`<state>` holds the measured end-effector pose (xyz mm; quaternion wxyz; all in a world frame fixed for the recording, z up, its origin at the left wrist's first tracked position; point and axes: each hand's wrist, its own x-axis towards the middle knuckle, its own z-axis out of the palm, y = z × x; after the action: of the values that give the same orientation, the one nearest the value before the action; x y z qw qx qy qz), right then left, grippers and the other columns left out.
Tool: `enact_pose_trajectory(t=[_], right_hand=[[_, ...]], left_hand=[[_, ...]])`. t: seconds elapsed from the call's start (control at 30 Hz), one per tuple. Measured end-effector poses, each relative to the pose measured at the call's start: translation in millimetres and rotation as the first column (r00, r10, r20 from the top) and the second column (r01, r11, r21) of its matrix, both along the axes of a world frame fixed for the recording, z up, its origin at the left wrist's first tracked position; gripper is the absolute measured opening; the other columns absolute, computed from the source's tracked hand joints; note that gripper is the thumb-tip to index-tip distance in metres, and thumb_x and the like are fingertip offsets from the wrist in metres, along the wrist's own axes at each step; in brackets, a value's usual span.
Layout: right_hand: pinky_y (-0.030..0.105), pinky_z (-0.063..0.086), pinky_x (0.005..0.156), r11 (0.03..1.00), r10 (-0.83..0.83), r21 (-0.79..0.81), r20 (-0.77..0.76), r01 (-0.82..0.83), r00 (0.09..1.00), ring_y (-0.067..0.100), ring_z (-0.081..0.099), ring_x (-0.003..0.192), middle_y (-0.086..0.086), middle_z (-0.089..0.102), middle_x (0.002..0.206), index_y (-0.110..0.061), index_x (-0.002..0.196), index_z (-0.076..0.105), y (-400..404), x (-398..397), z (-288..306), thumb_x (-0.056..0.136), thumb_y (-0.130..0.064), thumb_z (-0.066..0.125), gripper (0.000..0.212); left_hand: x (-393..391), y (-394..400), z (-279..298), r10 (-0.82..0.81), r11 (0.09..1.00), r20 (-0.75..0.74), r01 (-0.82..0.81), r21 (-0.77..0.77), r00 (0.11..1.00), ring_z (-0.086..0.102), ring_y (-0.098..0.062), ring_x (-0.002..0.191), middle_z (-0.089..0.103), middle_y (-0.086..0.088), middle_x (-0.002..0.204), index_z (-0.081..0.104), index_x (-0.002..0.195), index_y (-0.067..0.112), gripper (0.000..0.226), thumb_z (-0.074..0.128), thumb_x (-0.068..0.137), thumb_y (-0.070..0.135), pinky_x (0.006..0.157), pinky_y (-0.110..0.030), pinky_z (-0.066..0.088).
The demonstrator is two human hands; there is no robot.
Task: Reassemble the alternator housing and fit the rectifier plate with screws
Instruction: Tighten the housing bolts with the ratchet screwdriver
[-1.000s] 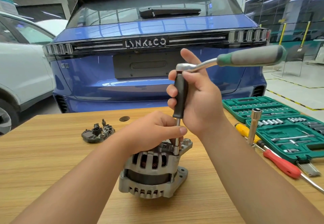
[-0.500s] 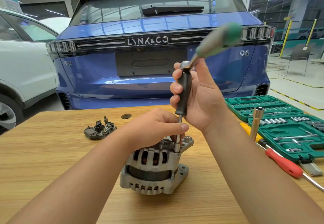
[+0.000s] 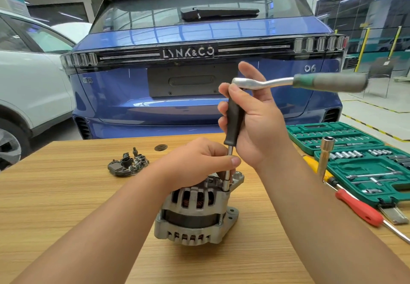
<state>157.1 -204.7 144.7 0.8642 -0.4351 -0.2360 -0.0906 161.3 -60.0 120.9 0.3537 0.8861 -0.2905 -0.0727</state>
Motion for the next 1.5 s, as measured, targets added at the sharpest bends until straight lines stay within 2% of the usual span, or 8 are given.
enact_pose_trajectory(t=[0.1, 0.3, 0.5, 0.73, 0.9, 1.13, 1.3, 1.5], right_hand=[[0.026, 0.043, 0.054, 1.0, -0.029, -0.009, 0.074, 0.029, 0.997, 0.014, 0.055, 0.064, 0.002, 0.067, 0.086, -0.038, 0.118, 0.065, 0.2, 0.8, -2.2, 0.102, -0.009, 0.047, 0.037], [0.032, 0.039, 0.063, 0.951, 0.28, 0.108, 0.089, -0.288, 0.956, 0.021, 0.054, 0.069, 0.01, 0.066, 0.097, -0.03, 0.127, 0.064, -9.1, 2.8, -5.7, 0.091, -0.037, 0.037, 0.046], [0.028, 0.043, 0.061, 0.938, 0.332, 0.096, 0.016, -0.332, 0.943, 0.015, 0.054, 0.07, 0.0, 0.064, 0.095, -0.029, 0.127, 0.058, -11.7, 6.1, -4.8, 0.087, -0.065, 0.047, 0.055], [0.023, 0.038, 0.044, 0.993, -0.104, -0.074, -0.19, 0.092, 0.976, 0.008, 0.042, 0.047, -0.008, 0.049, 0.062, -0.02, 0.078, 0.06, -8.6, 7.6, 3.9, 0.088, -0.037, 0.073, 0.024], [0.022, 0.041, 0.06, 0.961, 0.275, 0.091, -0.204, -0.261, 0.94, 0.005, 0.055, 0.059, -0.011, 0.063, 0.079, -0.026, 0.102, 0.061, -13.7, 5.4, 3.8, 0.083, -0.021, 0.065, 0.02], [0.026, 0.042, 0.052, 1.0, -0.012, -0.012, 0.086, 0.013, 0.996, 0.013, 0.053, 0.062, 0.0, 0.063, 0.084, -0.036, 0.119, 0.063, -2.8, 4.2, -4.3, 0.102, -0.011, 0.048, 0.034], [0.033, 0.035, 0.061, 0.943, 0.301, 0.112, 0.103, -0.312, 0.948, 0.022, 0.049, 0.07, 0.009, 0.059, 0.094, -0.03, 0.13, 0.06, -10.5, 5.4, -8.1, 0.094, -0.04, 0.035, 0.045], [0.031, 0.039, 0.061, 0.946, 0.309, 0.084, 0.074, -0.314, 0.948, 0.02, 0.051, 0.07, 0.006, 0.058, 0.096, -0.035, 0.126, 0.065, -10.3, 7.5, -7.4, 0.089, -0.067, 0.044, 0.053]], left_hand=[[0.3, -1.0, -0.4, -0.013, 1.0, -0.021, 0.013, -0.007, 1.0, 0.062, -0.033, 0.085, 0.065, -0.021, 0.093, 0.074, 0.087, 0.031, 0.037, 0.057, 0.089, 0.064, 0.083, -0.048, 0.051], [0.9, -0.4, -0.9, -0.011, 0.999, -0.032, 0.01, -0.031, 0.999, 0.062, -0.035, 0.086, 0.064, -0.025, 0.097, 0.075, 0.085, 0.029, 0.04, 0.06, 0.082, 0.066, 0.082, -0.045, 0.049], [4.1, 0.4, -1.7, -0.001, 1.0, -0.023, 0.001, -0.006, 1.0, 0.061, -0.008, 0.067, 0.066, 0.006, 0.072, 0.075, 0.082, 0.035, 0.036, 0.057, 0.081, 0.067, 0.071, -0.039, 0.049], [8.2, -2.0, -2.5, -0.05, 0.993, 0.01, 0.048, 0.105, 0.999, 0.049, -0.008, 0.06, 0.052, 0.009, 0.066, 0.07, 0.084, 0.024, 0.043, 0.056, 0.093, 0.063, 0.065, -0.036, 0.043], [9.5, 1.7, -1.0, -0.041, 0.993, 0.03, 0.037, 0.116, 0.999, 0.054, 0.004, 0.059, 0.062, 0.011, 0.066, 0.072, 0.08, 0.043, 0.029, 0.056, 0.096, 0.061, 0.065, -0.031, 0.043], [14.1, -0.2, 2.1, -0.054, 0.979, 0.041, 0.045, 0.197, 0.998, 0.05, -0.001, 0.055, 0.054, 0.012, 0.062, 0.071, 0.077, 0.041, 0.036, 0.051, 0.096, 0.065, 0.063, -0.031, 0.041], [11.0, -0.1, 6.5, -0.08, 0.936, 0.085, 0.046, 0.348, 0.993, 0.053, 0.009, 0.058, 0.055, 0.027, 0.057, 0.062, 0.075, 0.041, 0.039, 0.041, 0.101, 0.062, 0.059, -0.026, 0.033], [8.0, 2.8, -0.8, -0.094, 0.957, 0.095, 0.063, 0.284, 0.991, 0.052, 0.011, 0.059, 0.053, 0.03, 0.054, 0.067, 0.092, 0.04, 0.038, 0.037, 0.102, 0.061, 0.053, -0.013, 0.035]])
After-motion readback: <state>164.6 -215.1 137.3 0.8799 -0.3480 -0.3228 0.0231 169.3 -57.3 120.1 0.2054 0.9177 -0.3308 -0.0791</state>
